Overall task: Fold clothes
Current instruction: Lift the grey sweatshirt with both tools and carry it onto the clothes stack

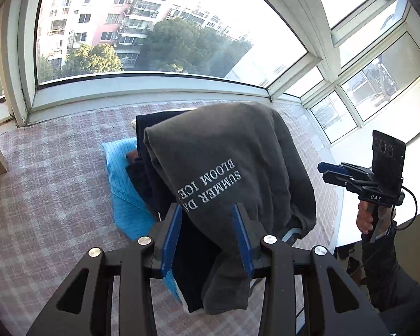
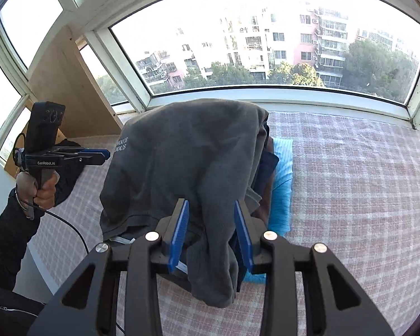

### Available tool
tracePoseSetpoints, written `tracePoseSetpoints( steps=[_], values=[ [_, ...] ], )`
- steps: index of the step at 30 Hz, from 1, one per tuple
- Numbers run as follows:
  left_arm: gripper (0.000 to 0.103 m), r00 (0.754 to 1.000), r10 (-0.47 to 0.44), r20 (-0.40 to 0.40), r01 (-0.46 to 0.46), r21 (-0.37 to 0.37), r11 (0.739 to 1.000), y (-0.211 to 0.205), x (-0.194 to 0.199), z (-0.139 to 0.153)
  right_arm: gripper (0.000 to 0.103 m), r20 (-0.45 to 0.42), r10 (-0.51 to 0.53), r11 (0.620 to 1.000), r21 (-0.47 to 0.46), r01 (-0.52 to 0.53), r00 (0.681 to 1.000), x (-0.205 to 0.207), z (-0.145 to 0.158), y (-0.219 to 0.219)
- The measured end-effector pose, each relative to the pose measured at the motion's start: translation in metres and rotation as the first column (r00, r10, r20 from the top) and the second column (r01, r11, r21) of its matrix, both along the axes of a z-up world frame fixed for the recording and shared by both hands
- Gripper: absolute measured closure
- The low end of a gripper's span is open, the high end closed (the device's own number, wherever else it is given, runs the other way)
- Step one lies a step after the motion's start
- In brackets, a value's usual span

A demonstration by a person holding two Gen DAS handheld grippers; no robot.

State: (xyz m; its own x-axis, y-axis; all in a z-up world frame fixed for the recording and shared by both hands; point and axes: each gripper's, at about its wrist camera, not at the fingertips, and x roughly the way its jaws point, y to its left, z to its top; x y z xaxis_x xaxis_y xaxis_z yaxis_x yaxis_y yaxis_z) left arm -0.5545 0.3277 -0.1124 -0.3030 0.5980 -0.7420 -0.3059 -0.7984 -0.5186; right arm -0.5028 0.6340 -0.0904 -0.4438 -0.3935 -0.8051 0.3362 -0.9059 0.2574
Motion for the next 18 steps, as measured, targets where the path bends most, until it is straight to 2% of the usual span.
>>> tracePoseSetpoints(
  steps=[2, 5, 9, 16, 18],
  values=[
    [0.067, 0.999, 0.029, 0.023, -0.029, -0.011, 1.000, 0.002, -0.020, -0.007, 0.069, -0.020, -0.025, 1.000, 0.016, 0.025, 0.999, -0.017, -0.001, -0.005],
    [0.065, 1.000, 0.021, 0.010, -0.021, -0.028, 0.999, 0.005, -0.025, -0.005, 0.069, -0.018, -0.073, 0.997, 0.003, 0.073, 0.997, -0.047, -0.010, -0.004],
    [0.065, 1.000, 0.007, -0.014, -0.007, -0.053, 0.999, 0.010, -0.031, -0.001, 0.069, 0.038, -0.124, 0.991, -0.049, 0.126, 0.991, -0.082, -0.025, 0.000],
    [0.078, 0.998, -0.019, -0.056, 0.013, -0.101, 0.995, 0.018, -0.039, 0.006, 0.069, 0.067, -0.122, 0.992, -0.007, 0.122, 0.990, -0.103, -0.037, -0.004],
    [0.082, 0.997, -0.024, -0.073, 0.015, -0.121, 0.993, 0.019, -0.037, 0.009, 0.070, 0.062, -0.107, 0.994, -0.024, 0.108, 0.992, -0.104, -0.038, -0.007]
  ],
)
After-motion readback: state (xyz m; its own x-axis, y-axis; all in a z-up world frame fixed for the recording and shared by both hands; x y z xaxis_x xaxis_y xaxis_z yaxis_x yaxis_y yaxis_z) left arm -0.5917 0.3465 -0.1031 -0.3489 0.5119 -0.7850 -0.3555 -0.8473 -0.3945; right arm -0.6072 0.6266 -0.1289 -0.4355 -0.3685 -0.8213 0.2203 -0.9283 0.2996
